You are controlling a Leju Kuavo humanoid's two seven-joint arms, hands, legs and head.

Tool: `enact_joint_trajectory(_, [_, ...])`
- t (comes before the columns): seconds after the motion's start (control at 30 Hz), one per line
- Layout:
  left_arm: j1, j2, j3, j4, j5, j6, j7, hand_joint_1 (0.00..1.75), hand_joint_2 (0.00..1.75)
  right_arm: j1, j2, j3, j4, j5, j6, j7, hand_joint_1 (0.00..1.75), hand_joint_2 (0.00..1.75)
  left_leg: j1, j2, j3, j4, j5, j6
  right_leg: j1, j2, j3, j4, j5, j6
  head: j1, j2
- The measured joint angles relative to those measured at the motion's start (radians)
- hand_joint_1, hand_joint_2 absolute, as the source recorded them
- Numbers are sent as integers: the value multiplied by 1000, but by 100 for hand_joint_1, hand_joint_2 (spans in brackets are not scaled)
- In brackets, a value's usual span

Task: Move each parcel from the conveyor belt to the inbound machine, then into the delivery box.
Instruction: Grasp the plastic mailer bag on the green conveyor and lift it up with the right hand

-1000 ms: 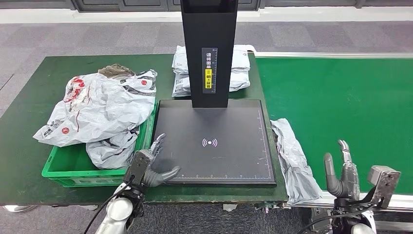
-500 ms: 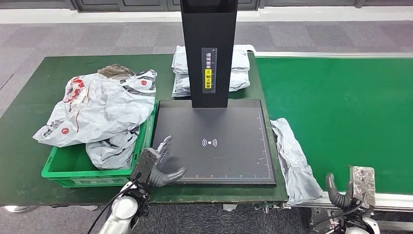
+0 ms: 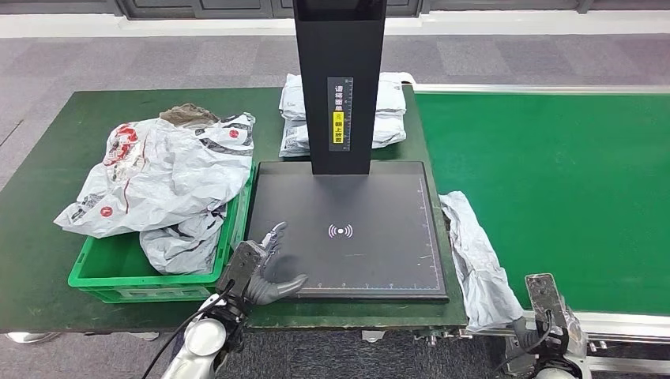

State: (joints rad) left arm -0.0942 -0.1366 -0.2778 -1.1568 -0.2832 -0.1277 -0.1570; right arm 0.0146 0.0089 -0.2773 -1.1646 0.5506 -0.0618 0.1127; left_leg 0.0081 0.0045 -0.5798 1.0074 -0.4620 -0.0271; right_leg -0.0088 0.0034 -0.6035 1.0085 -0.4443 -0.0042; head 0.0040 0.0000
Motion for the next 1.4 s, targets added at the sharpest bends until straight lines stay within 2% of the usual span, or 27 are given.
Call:
enact_joint_trajectory(0.83, [-4, 3, -1, -1, -8, -12, -3, 0, 175, -43, 11, 24, 49, -11, 52, -36, 0, 175, 0, 0, 0, 0, 0, 0, 0, 0, 0, 0, 0, 0, 0, 0])
enact_joint_trajectory(1.17, [-15, 3, -1, 6, -23, -19, -8, 0, 175, -67, 24, 92, 56, -33, 81, -49, 0, 175, 0, 0, 0, 0, 1, -1, 0, 0, 0, 0, 0, 0, 0, 0])
enact_joint_trajectory(1.4, [-23, 3, -6, 19, -27, -22, -14, 0, 175, -80, 30, 126, 75, -109, 129, -85, 0, 175, 0, 0, 0, 0, 1, -1, 0, 0, 0, 0, 0, 0, 0, 0])
